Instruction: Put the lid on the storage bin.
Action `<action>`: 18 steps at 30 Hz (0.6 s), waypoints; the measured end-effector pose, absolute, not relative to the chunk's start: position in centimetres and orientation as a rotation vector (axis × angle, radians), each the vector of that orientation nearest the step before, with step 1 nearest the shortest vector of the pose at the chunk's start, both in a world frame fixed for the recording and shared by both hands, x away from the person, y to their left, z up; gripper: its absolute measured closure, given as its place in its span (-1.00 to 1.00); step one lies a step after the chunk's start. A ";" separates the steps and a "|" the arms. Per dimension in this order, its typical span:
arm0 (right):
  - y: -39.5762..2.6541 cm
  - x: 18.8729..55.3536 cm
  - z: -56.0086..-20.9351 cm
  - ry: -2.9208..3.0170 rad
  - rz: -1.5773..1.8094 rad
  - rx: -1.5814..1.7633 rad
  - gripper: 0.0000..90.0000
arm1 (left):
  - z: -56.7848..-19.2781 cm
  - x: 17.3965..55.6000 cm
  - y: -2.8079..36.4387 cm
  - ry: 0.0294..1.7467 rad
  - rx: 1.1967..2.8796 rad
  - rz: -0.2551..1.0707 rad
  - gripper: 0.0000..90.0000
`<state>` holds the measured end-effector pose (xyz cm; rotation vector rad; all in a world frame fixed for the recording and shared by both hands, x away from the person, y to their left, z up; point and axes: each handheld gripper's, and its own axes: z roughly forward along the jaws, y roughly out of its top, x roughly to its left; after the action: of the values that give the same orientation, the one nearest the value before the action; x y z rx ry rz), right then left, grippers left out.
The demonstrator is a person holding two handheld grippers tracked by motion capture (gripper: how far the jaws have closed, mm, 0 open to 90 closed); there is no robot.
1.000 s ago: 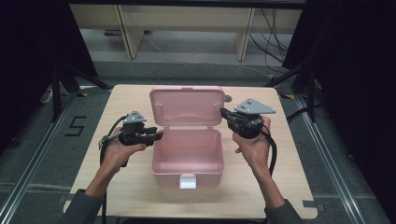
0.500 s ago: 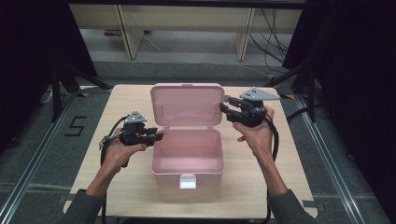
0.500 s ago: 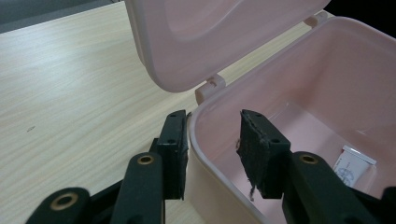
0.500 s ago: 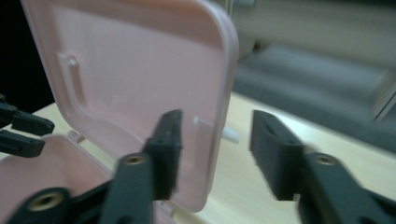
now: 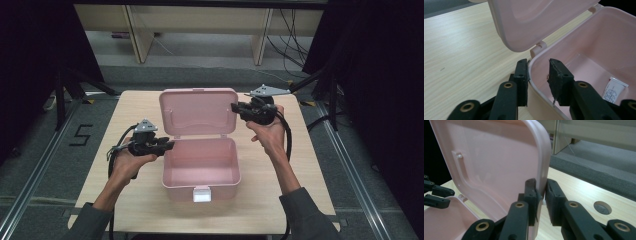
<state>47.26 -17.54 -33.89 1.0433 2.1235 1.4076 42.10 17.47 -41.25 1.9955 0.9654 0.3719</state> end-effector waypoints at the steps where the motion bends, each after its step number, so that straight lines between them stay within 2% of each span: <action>1: -17.6 47.2 -33.8 2.122 1.395 1.026 0.79 | -41.3 42.1 17.4 0.974 1.988 0.379 0.58; 9: -17.5 45.9 -33.9 2.083 1.377 0.996 0.80 | -41.5 42.2 17.5 0.978 1.988 0.376 0.71; 18: -17.9 44.5 -34.0 2.064 1.369 0.940 0.79 | -41.7 42.1 17.3 0.987 1.977 0.359 0.75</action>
<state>44.48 -17.95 -34.03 0.9397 2.0641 1.3689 42.14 17.30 -41.70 1.9765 0.9874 0.3586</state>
